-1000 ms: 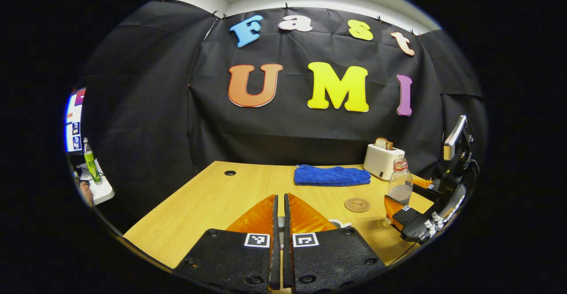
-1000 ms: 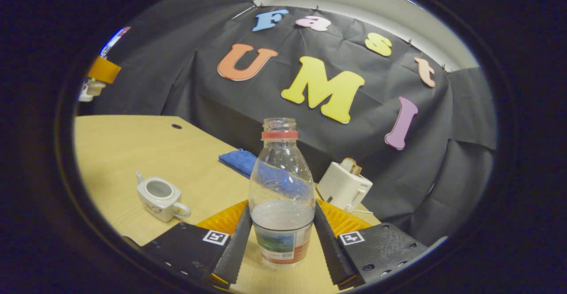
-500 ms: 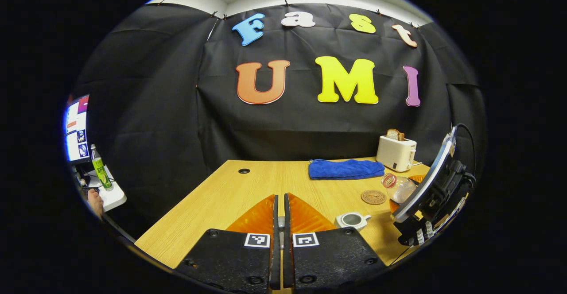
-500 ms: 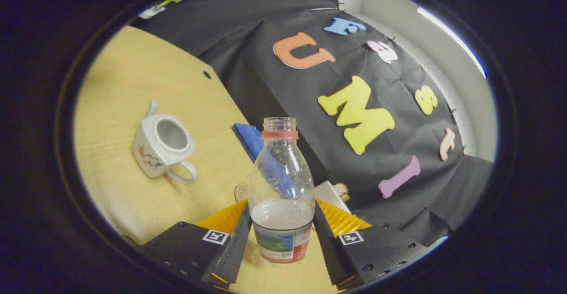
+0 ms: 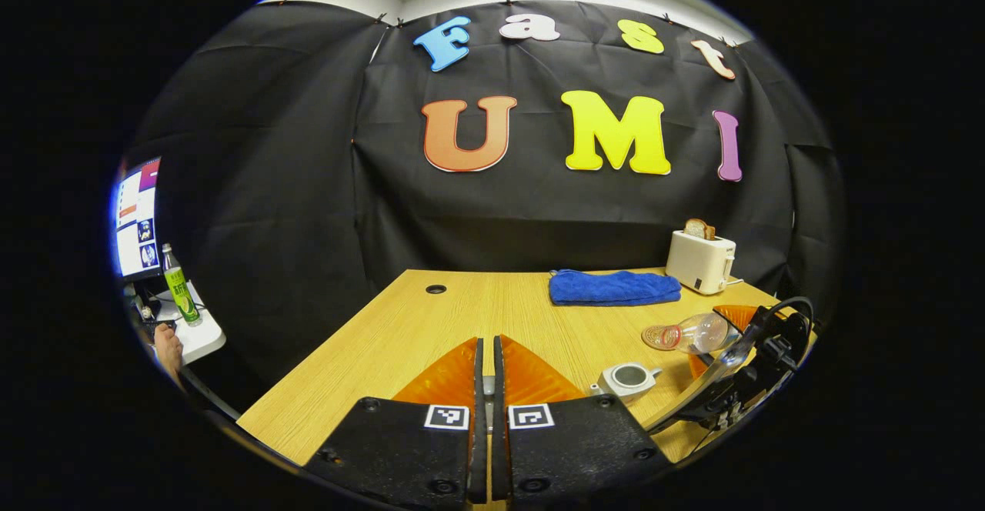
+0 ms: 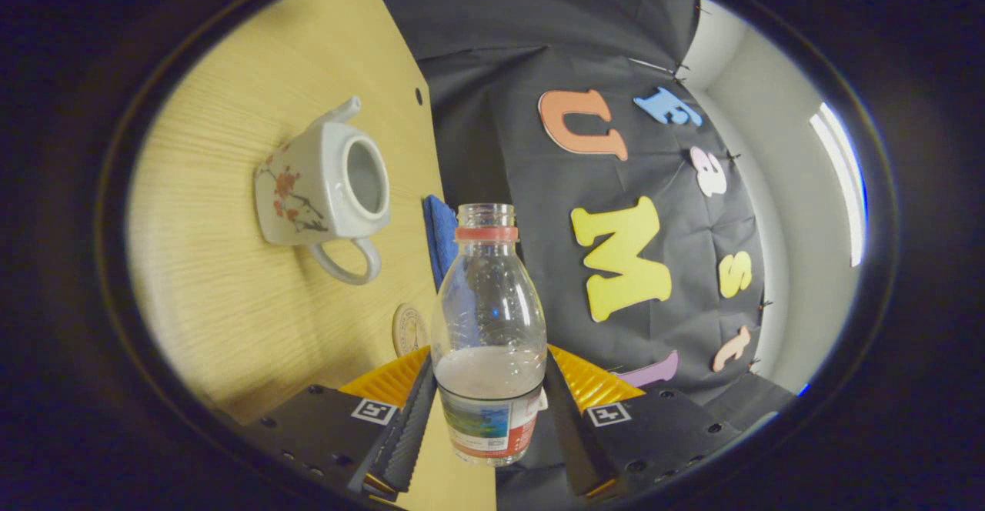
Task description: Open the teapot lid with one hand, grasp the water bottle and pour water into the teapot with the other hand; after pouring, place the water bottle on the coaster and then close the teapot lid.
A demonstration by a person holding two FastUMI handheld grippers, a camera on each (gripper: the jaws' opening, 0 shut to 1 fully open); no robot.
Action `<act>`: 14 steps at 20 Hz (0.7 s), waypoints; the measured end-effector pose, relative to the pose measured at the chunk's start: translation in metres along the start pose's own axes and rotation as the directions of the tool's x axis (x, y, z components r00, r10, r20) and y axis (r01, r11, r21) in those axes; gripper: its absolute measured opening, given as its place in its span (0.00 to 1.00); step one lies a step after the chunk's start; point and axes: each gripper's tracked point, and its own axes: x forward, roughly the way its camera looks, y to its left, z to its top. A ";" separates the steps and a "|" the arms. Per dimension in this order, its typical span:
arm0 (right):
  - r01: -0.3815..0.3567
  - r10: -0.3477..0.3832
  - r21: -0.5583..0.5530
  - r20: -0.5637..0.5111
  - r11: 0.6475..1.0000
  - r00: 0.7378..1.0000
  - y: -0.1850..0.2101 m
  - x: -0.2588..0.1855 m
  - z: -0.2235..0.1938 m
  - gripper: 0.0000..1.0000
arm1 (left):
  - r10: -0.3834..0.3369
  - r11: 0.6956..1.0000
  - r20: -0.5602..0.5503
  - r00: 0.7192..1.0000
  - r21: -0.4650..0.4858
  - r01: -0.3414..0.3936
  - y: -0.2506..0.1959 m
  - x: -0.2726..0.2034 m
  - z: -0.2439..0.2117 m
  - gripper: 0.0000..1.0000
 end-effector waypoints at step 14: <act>0.097 -0.074 -0.289 0.091 0.952 0.993 -0.005 0.002 0.014 0.76 | -0.011 1.000 0.026 1.000 0.019 0.011 -0.006 -0.002 0.009 0.05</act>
